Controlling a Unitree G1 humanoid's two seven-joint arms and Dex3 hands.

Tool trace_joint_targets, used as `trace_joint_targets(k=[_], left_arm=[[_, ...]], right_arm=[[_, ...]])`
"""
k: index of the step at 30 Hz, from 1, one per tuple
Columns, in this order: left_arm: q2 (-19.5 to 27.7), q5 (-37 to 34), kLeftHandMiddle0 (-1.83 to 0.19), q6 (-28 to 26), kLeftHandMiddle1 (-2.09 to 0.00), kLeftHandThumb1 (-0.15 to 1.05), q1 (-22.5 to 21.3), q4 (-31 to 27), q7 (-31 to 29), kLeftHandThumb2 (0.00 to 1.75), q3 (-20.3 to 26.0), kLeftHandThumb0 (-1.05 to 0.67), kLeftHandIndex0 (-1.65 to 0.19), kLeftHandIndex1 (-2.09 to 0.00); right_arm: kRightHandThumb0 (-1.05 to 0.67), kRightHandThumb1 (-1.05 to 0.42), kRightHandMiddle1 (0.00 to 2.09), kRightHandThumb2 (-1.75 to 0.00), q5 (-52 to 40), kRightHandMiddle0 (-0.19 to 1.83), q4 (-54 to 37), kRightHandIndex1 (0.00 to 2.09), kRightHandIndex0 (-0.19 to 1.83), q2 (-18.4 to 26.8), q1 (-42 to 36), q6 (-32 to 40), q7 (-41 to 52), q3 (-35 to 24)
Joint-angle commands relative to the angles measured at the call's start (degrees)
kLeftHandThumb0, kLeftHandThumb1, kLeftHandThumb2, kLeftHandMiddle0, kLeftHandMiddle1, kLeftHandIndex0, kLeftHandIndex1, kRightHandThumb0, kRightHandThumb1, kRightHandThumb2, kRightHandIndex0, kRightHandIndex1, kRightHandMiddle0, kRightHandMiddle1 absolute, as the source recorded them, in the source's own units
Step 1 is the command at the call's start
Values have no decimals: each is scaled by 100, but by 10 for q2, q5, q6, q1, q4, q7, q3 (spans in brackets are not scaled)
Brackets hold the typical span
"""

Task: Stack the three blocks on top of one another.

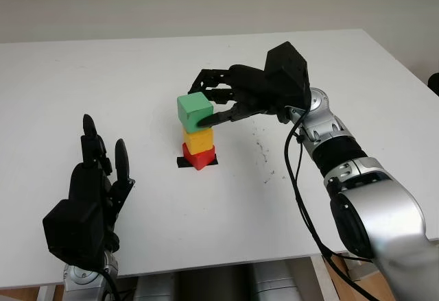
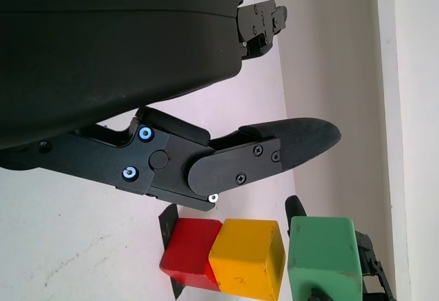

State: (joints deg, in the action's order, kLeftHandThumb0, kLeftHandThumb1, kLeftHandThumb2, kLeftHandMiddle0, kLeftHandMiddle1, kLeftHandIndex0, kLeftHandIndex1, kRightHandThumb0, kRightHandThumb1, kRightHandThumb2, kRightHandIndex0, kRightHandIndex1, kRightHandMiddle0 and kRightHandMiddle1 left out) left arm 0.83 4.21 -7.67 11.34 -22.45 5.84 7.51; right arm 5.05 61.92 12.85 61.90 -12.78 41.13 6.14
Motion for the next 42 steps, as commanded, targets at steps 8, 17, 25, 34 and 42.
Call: trace_joint_targets(k=[8, 17, 25, 34, 42], left_arm=[[0, 3, 17, 0, -6, 105, 3, -17, 2, 64, 0, -69, 17, -6], [0, -3, 17, -4, -5, 105, 1, -18, 1, 62, 1, -71, 18, -5], [0, 1, 17, -3, -5, 105, 4, -20, 1, 64, -1, -70, 18, -5], [-1, 1, 17, -2, -5, 105, 6, -20, 1, 64, -1, -70, 18, -5], [0, -6, 17, 0, -5, 105, 8, -20, -1, 64, 1, -70, 18, -5]], right_arm=[[-44, -94, 153, -5, 7, 36, 10, 6, 28, -4, 15, -15, -13, 1], [-44, -94, 153, -5, 10, 36, 14, 6, 28, -5, 16, -14, -15, 0], [-45, -95, 153, -5, 14, 36, 10, 6, 28, -4, 15, -12, -17, 3], [-49, -94, 154, -5, 27, 38, 9, 6, 28, -1, 12, -23, -28, 11], [-51, -93, 142, -5, 27, 32, 9, 4, 23, 0, 13, -10, -21, 9]])
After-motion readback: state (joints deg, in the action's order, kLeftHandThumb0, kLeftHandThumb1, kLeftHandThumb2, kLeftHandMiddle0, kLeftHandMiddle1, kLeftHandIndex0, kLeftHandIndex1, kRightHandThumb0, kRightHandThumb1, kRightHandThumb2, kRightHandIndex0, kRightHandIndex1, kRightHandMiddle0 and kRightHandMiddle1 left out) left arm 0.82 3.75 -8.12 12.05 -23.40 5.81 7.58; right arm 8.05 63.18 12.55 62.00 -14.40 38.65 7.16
